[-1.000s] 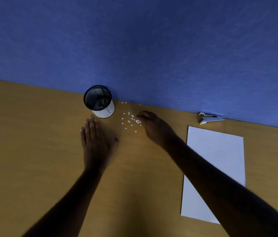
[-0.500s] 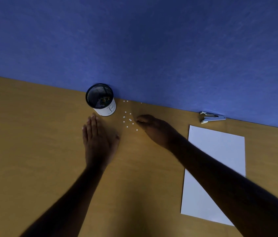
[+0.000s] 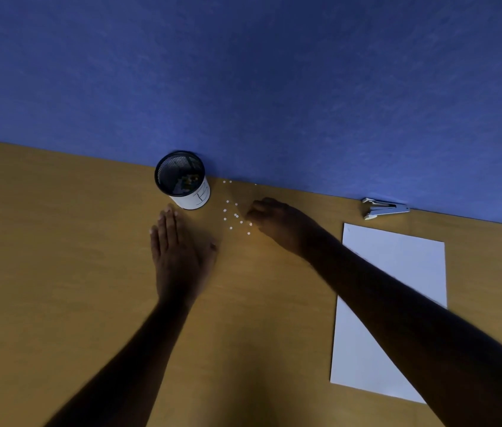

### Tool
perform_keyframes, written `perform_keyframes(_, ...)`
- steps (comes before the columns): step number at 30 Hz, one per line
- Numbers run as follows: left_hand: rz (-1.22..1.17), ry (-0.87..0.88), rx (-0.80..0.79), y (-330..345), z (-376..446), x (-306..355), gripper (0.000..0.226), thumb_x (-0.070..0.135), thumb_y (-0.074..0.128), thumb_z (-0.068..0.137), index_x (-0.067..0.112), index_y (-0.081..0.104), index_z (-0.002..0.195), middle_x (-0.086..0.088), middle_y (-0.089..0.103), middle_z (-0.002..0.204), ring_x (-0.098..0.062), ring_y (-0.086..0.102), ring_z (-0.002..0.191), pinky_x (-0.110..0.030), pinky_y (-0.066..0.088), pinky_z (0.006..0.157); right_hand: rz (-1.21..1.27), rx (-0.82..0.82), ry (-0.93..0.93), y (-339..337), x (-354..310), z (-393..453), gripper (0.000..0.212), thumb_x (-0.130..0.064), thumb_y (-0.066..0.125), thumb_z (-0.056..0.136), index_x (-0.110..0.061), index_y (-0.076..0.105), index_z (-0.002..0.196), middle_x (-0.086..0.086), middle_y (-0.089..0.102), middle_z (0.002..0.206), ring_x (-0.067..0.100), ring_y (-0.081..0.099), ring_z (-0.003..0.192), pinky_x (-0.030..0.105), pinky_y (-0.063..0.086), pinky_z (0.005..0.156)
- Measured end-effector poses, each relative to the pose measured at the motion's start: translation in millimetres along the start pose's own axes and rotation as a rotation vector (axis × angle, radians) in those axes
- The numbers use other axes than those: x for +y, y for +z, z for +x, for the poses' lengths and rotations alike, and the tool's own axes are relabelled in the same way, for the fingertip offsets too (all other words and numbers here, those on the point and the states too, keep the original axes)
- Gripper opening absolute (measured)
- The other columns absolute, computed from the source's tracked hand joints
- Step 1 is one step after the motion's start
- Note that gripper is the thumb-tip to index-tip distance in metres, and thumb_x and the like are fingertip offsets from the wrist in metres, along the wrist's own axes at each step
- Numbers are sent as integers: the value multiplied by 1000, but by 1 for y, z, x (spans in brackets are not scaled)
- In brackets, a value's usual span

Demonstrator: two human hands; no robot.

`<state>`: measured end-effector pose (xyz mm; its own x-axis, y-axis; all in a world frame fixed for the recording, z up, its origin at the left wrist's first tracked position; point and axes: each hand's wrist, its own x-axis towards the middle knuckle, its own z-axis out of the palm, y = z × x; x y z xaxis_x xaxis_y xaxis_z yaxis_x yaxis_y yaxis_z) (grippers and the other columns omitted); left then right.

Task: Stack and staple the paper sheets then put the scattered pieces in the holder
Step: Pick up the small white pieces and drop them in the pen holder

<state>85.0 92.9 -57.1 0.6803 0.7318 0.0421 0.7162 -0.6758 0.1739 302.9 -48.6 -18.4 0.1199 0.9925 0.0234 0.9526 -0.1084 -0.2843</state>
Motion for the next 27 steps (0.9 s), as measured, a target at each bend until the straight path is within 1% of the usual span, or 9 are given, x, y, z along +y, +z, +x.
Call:
perform_keyframes(2, -2, 4, 4, -1, 0, 1, 96, 60, 40, 94, -3, 22, 164, -20, 21, 175, -35, 20, 163, -54, 16, 134, 29, 30, 44, 2, -2, 1, 35, -1, 67, 88, -7, 64, 122, 12, 65, 117, 28, 61, 110, 38, 58, 82)
perform_keyframes(4, -7, 5, 12, -2, 0, 2, 95, 59, 41, 94, -3, 22, 164, -20, 22, 175, -35, 21, 163, -53, 15, 134, 95, 58, 113, 2, -5, 2, 23, -4, 64, 90, -6, 64, 114, 10, 64, 109, 26, 60, 101, 36, 54, 77)
perform_keyframes(7, -5, 4, 9, -1, 0, 1, 96, 60, 40, 95, -3, 21, 165, -19, 21, 175, -35, 20, 163, -52, 14, 134, 366, 138, 307, 5, -5, 0, 8, -8, 65, 90, -10, 61, 96, -1, 62, 93, 14, 57, 84, 32, 50, 71)
perform_keyframes(9, -2, 4, 7, 0, 0, 0, 96, 60, 40, 95, -3, 20, 165, -19, 20, 175, -34, 19, 164, -52, 14, 134, 577, 187, 482, 8, -6, -4, 13, -8, 69, 88, -15, 63, 96, -4, 67, 93, 13, 63, 84, 30, 56, 75)
perform_keyframes(11, -1, 5, 8, 2, 1, 0, 96, 59, 41, 95, -3, 20, 165, -19, 21, 175, -34, 19, 164, -53, 15, 134, 726, 281, 613, 10, -10, -8, 18, -8, 73, 87, -16, 66, 101, -3, 72, 95, 11, 68, 86, 23, 56, 77)
perform_keyframes(15, -3, 5, 22, 3, 0, -1, 95, 58, 45, 95, -3, 22, 164, -19, 22, 175, -34, 21, 163, -53, 15, 134, 977, 468, 744, 2, -22, -5, 21, -4, 78, 85, -9, 67, 103, 2, 75, 93, 9, 70, 82, 19, 56, 75)
perform_keyframes(19, 0, -2, 10, 2, 0, 0, 95, 58, 44, 95, -3, 21, 165, -19, 21, 175, -34, 20, 164, -53, 15, 134, 1147, 575, 747, -18, -32, 7, 21, -2, 78, 84, -5, 67, 102, 10, 76, 96, 13, 71, 85, 24, 59, 76)
perform_keyframes(24, -6, -6, -8, -1, 0, 2, 96, 58, 44, 94, -3, 22, 164, -20, 22, 174, -34, 21, 163, -54, 16, 134, 1197, 592, 596, -43, -51, 39, 19, -1, 77, 85, -4, 67, 100, 11, 75, 95, 20, 73, 88, 33, 61, 80)
perform_keyframes(27, -8, -3, -10, -1, 1, 2, 97, 59, 43, 94, -4, 22, 164, -20, 23, 174, -35, 21, 163, -54, 16, 134, 1159, 581, 511, -50, -64, 66, 17, -2, 77, 85, -4, 66, 98, 6, 73, 90, 12, 70, 83, 26, 59, 76)
